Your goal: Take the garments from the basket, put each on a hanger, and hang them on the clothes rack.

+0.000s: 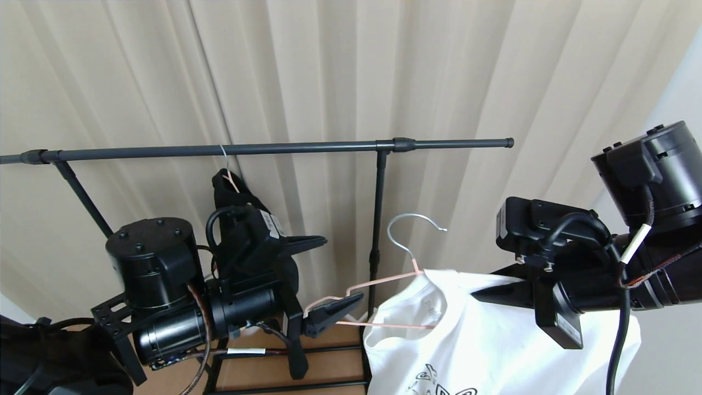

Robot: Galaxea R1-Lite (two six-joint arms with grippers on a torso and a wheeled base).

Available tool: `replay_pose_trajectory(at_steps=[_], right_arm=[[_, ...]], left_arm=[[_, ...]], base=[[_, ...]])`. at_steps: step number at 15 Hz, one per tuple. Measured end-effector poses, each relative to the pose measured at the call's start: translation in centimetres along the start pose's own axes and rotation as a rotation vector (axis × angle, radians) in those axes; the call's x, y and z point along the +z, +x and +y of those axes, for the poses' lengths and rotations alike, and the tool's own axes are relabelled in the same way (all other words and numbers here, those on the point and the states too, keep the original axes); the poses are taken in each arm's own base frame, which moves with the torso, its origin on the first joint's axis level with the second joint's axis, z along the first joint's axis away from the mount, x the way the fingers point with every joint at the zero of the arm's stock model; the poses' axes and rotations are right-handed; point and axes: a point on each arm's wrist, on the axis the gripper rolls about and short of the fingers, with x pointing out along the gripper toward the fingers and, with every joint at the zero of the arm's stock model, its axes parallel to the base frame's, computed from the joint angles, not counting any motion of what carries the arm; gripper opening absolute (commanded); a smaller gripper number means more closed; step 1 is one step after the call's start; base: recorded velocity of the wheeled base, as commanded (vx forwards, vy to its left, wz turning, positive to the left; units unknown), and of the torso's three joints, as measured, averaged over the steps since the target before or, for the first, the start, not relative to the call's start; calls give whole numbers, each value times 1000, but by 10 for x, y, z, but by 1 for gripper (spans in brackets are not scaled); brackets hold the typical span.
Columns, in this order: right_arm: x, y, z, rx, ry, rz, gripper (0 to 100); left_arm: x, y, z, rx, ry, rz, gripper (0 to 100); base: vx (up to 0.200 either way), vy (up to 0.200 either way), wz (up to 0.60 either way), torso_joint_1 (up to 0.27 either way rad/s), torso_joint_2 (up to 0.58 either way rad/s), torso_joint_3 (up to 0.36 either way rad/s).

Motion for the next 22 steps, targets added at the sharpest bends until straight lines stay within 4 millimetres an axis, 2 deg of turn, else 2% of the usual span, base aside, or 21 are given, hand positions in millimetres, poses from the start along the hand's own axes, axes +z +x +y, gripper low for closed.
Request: replay_pose_trajectory(at_steps=[4, 6, 10, 15, 18, 22], right_arm=[[-2, -4, 0, -84, -2, 35, 0], [0, -4, -3, -162, -8, 27, 0], [-3, 4, -3, -278, -30, -102, 0], [-21, 15, 5, -386, -51, -205, 0], [-30, 24, 9, -425, -57, -281, 0], [-34, 38, 8, -426, -57, -280, 0]], left_arm=[[5, -15, 3, 98, -136, -33, 100], [6, -18, 6, 173, -277, -28, 100], [-9, -18, 8, 332, -395, 206, 100], [-15, -13, 4, 331, -480, 369, 100], [-19, -5, -8, 294, -517, 434, 100], [-22, 24, -18, 305, -526, 458, 100]], base=[[0, 0, 0, 0, 0, 0], [0, 0, 0, 0, 0, 0], [0, 0, 0, 0, 0, 0], [0, 0, 0, 0, 0, 0], [0, 0, 0, 0, 0, 0], [0, 0, 0, 0, 0, 0]])
